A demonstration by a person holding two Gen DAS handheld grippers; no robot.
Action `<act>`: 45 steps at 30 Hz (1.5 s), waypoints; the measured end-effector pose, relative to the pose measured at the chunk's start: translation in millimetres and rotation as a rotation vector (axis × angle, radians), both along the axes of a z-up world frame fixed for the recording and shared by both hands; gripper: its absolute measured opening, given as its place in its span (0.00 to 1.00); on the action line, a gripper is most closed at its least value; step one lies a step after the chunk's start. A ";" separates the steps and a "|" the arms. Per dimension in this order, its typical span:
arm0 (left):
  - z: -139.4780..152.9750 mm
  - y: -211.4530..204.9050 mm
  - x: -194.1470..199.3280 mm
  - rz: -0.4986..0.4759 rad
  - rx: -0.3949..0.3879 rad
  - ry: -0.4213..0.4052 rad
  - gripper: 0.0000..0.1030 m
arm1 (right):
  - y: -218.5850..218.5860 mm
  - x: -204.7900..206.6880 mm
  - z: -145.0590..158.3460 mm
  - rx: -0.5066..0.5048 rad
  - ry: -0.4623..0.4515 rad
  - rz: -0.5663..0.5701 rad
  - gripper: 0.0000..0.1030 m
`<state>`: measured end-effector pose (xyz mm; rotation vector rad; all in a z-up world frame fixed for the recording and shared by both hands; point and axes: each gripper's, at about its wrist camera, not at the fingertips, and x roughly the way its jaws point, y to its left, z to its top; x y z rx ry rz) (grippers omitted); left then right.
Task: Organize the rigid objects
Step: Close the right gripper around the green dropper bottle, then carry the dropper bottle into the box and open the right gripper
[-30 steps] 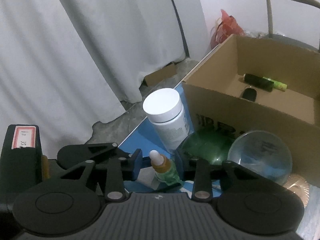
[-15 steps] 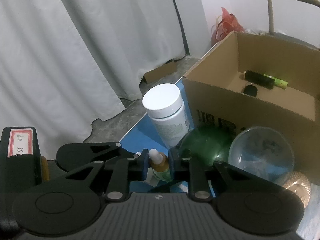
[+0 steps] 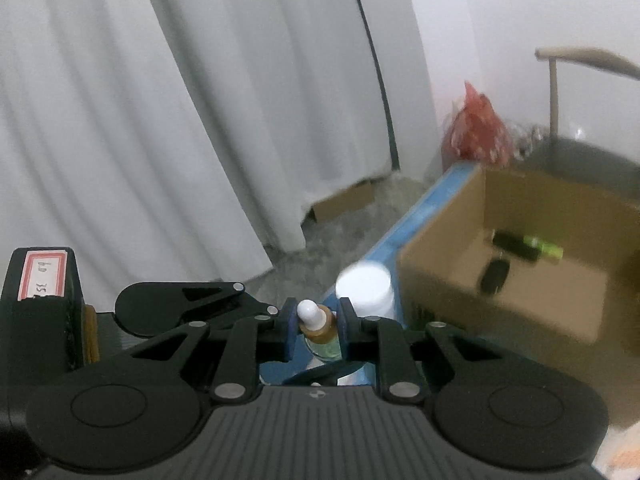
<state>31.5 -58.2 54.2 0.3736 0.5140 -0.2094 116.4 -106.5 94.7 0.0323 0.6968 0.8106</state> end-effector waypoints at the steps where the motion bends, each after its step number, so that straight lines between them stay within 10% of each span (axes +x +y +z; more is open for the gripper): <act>1: 7.3 -1.0 5.7 -0.004 0.006 -0.013 0.31 | -1.8 3.7 8.5 0.005 -0.013 0.002 0.21; 9: 32.5 -11.8 91.3 -0.061 -0.042 0.128 0.31 | -18.6 79.6 44.6 0.021 0.025 -0.027 0.21; 20: -21.6 -14.8 177.1 -0.038 -0.002 0.388 0.31 | -44.6 189.5 -22.6 0.069 0.316 -0.079 0.21; 27: -26.4 -10.5 200.7 -0.039 0.016 0.413 0.33 | -47.1 204.9 -51.6 0.087 0.407 -0.070 0.07; 45: -15.4 -3.1 191.6 -0.040 -0.007 0.388 0.33 | -57.3 209.7 -44.0 0.106 0.398 -0.099 0.07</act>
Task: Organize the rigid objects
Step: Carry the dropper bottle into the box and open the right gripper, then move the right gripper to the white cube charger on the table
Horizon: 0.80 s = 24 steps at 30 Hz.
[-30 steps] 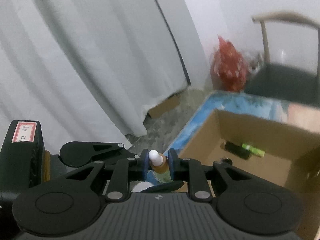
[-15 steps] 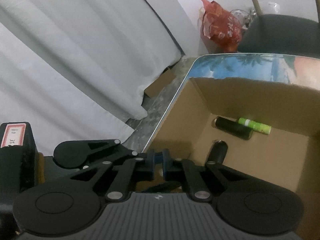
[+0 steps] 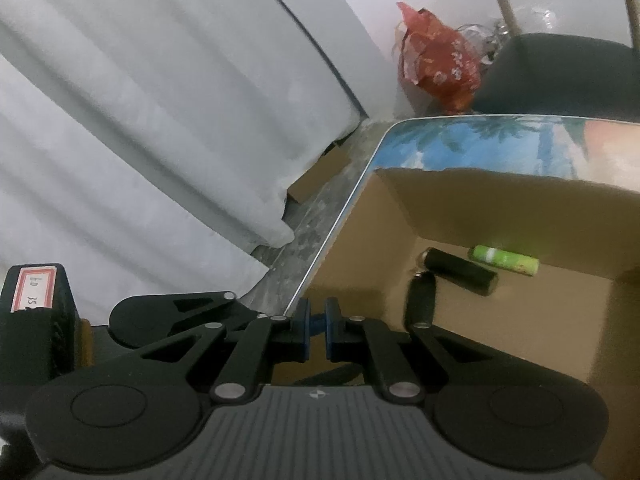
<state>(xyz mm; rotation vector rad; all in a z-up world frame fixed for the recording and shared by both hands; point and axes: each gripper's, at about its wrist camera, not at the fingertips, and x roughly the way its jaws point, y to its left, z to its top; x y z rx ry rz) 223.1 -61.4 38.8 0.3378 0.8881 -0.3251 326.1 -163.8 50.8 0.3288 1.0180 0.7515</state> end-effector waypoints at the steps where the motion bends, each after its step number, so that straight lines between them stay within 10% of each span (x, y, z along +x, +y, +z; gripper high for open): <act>1: 1.2 1.4 -0.5 0.002 -0.006 -0.003 0.33 | -4.1 -2.5 3.1 0.002 -0.001 -0.008 0.08; 14: 39.8 27.1 -66.7 0.005 -0.148 -0.106 0.43 | -77.1 -98.6 40.2 0.101 -0.102 -0.138 0.09; 24: 25.1 32.3 -136.1 0.032 -0.221 -0.143 0.49 | -118.1 -203.7 9.7 0.116 -0.169 -0.290 0.09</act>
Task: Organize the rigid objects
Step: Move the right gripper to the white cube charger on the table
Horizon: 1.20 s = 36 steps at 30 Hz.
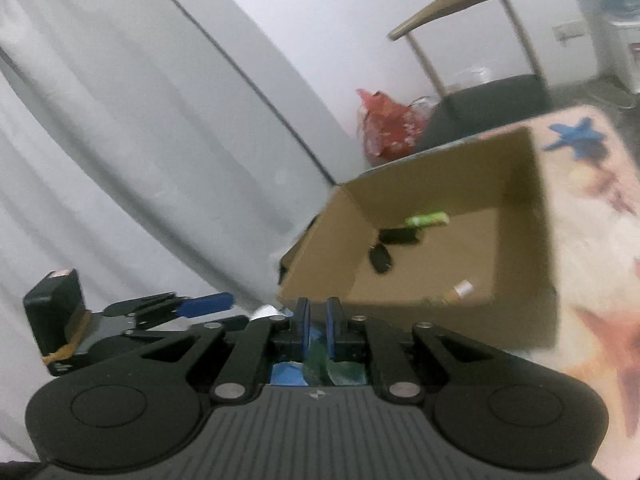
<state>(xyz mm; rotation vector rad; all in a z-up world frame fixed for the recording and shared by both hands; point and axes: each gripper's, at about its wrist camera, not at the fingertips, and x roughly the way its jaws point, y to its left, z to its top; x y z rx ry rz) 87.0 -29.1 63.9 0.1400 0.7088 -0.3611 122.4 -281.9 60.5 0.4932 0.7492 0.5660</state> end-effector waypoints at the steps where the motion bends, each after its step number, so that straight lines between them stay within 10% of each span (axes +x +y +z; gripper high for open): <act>1: -4.9 -0.9 -5.1 -0.001 -0.001 0.005 0.50 | -0.7 -7.8 -5.4 -0.006 -0.002 -0.017 0.09; 20: -86.2 -27.7 -36.3 0.002 0.053 0.044 0.50 | 20.1 -47.2 -69.0 -0.120 0.072 -0.118 0.27; 24: -92.4 -22.1 -42.8 0.031 0.057 0.053 0.50 | 38.3 -42.0 -73.3 -0.134 0.078 -0.070 0.43; 36: -97.7 45.7 -47.3 0.246 0.089 0.076 0.50 | 136.3 -5.0 -101.1 -0.064 0.140 0.194 0.43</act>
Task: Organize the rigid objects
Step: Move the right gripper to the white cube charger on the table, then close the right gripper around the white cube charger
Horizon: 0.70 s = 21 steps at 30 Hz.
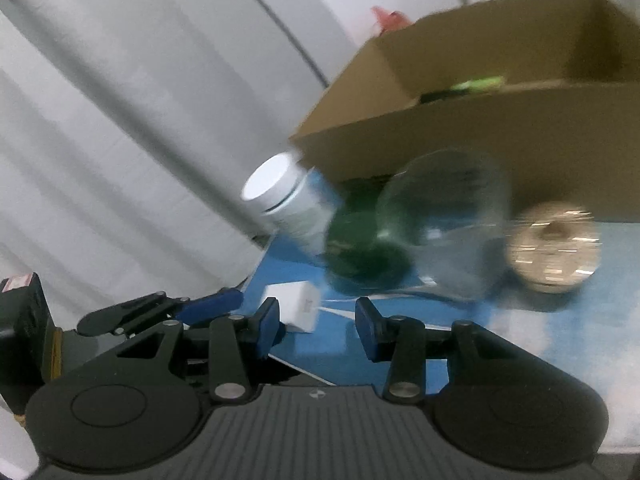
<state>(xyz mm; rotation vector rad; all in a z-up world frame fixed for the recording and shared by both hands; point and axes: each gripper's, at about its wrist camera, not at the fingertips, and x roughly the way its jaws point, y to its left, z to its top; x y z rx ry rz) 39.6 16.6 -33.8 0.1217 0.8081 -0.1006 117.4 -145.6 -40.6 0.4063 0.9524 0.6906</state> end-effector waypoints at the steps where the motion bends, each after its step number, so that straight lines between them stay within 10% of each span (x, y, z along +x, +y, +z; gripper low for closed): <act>1: -2.9 1.8 2.9 -0.002 0.000 0.013 0.50 | 7.6 4.7 -5.1 0.013 0.016 0.012 0.43; 21: -22.6 0.1 16.1 -0.013 0.032 0.072 0.47 | 61.9 36.1 -43.5 -0.025 0.098 0.057 0.36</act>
